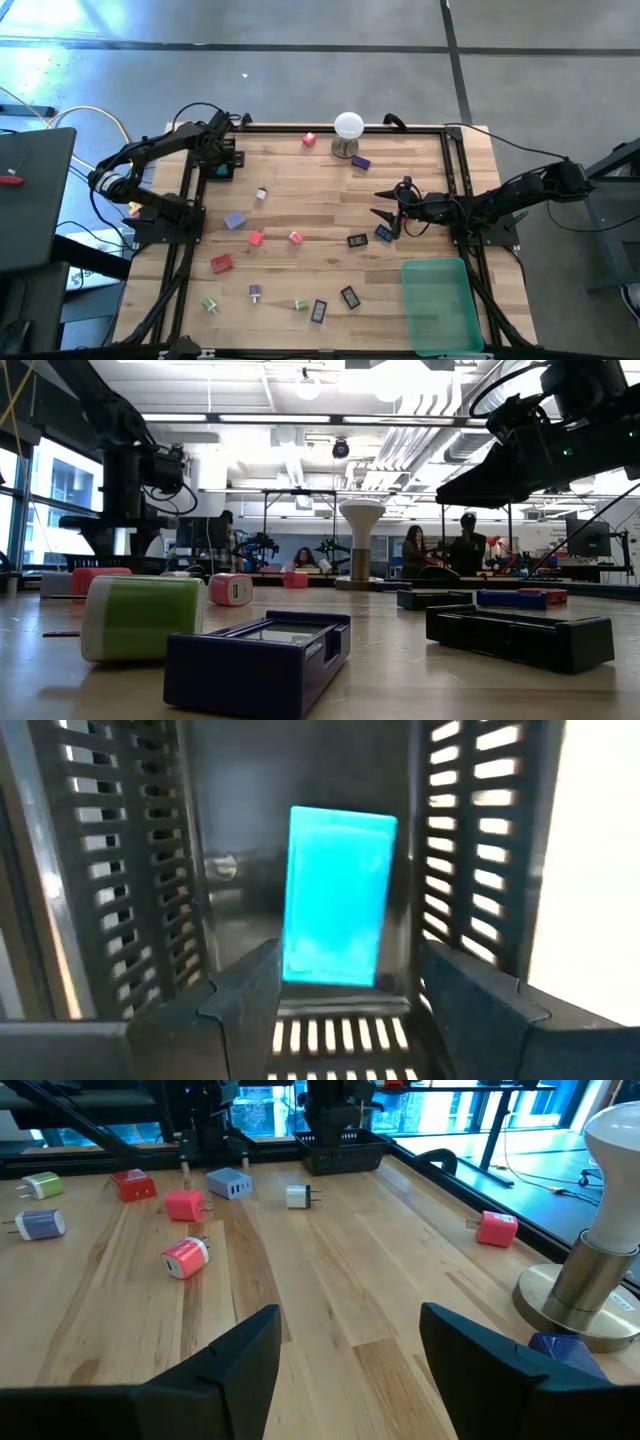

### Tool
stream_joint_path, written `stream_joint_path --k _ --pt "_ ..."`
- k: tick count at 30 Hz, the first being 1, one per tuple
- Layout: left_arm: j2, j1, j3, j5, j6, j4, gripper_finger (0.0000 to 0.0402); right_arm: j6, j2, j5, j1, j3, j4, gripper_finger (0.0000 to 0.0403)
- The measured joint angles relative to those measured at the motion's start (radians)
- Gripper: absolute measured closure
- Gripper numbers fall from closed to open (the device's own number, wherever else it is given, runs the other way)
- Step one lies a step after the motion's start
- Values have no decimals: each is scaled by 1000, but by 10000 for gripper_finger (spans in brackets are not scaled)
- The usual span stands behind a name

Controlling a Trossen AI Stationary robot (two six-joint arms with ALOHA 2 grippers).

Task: Pick & Place Office items
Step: Put the white charger adapter into the green bin

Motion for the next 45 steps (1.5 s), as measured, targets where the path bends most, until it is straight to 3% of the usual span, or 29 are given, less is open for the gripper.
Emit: stream_joint_path --k 6,16,22,30,39,45 --pt "-59 0 63 43 3 -89 170 0 0 0 0 0 0 176" --pt "-252 -27 91 253 11 -117 170 0 0 0 0 0 0 176" --pt "-337 -172 91 262 0 -105 170 0 0 0 0 0 0 176" --pt "-328 -397 91 215 -2 -32 170 2 0 -2 1 0 21 176" --pt "-281 -600 91 135 -4 -7 170 1 0 -154 1 0 34 176" --pt "-278 -720 91 126 -70 -33 170 3 0 -183 1 0 31 176"
